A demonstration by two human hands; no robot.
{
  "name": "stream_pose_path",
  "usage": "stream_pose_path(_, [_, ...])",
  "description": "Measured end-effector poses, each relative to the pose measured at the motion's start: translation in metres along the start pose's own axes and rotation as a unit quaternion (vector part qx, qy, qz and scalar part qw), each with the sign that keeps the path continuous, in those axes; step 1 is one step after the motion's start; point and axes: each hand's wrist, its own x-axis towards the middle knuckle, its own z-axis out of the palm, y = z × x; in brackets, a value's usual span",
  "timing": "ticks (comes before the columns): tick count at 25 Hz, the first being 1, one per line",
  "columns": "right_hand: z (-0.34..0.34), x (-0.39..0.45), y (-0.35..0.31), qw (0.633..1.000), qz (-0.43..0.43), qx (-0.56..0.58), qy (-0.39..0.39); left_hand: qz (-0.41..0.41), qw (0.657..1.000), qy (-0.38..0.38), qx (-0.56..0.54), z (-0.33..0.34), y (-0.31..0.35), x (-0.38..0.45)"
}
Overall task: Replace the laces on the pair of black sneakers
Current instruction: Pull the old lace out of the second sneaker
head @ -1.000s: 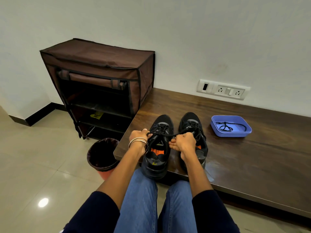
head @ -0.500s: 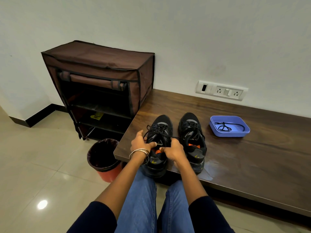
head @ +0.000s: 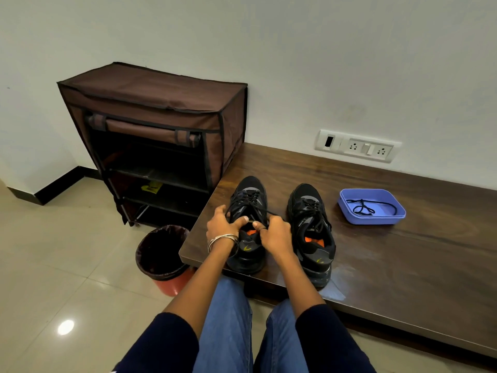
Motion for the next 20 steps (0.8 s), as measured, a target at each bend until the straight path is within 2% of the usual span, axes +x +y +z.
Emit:
stream_pose_path(2, [-0.022,-0.002,0.005,0.998,-0.020,0.020,0.060,0.025,1.000,0.014,0.011,-0.004,-0.002,0.000])
stream_pose_path(4, [-0.051,-0.007,0.017,0.978,-0.041,0.088,0.186,0.088,0.989,0.110,0.044,-0.006,0.002,-0.010])
stream_pose_path(5, [-0.065,-0.008,0.024,0.967,-0.044,0.078,0.238,0.140,0.974,0.173,0.043,-0.005,0.006,-0.017])
stream_pose_path(6, [-0.078,-0.009,0.030,0.965,-0.036,0.023,0.259,0.203,0.954,0.220,0.020,-0.003,0.012,-0.026])
stream_pose_path(7, [-0.086,-0.009,0.037,0.972,-0.010,-0.049,0.230,0.271,0.932,0.241,-0.004,0.000,0.020,-0.035])
stream_pose_path(8, [-0.091,-0.007,0.044,0.981,0.022,-0.101,0.167,0.332,0.913,0.236,-0.020,0.005,0.028,-0.044])
stream_pose_path(10, [-0.090,-0.007,0.055,0.993,0.060,-0.090,0.055,0.396,0.903,0.159,-0.044,0.018,0.042,-0.061])
stream_pose_path(12, [-0.085,-0.016,0.064,0.996,0.058,-0.046,0.058,0.392,0.915,0.078,-0.057,0.033,0.050,-0.078])
stream_pose_path(14, [-0.082,-0.028,0.069,0.994,0.057,-0.036,0.087,0.324,0.945,0.001,-0.045,0.051,0.051,-0.089])
stream_pose_path(16, [-0.081,-0.045,0.071,0.995,0.045,-0.042,0.076,0.234,0.970,-0.064,-0.004,0.065,0.050,-0.096])
stream_pose_path(18, [-0.080,-0.062,0.075,0.997,0.044,-0.038,0.053,0.191,0.973,-0.112,0.073,0.075,0.046,-0.100])
stream_pose_path(20, [-0.090,-0.075,0.078,0.998,0.063,-0.019,0.017,0.181,0.969,-0.120,0.120,0.080,0.043,-0.105])
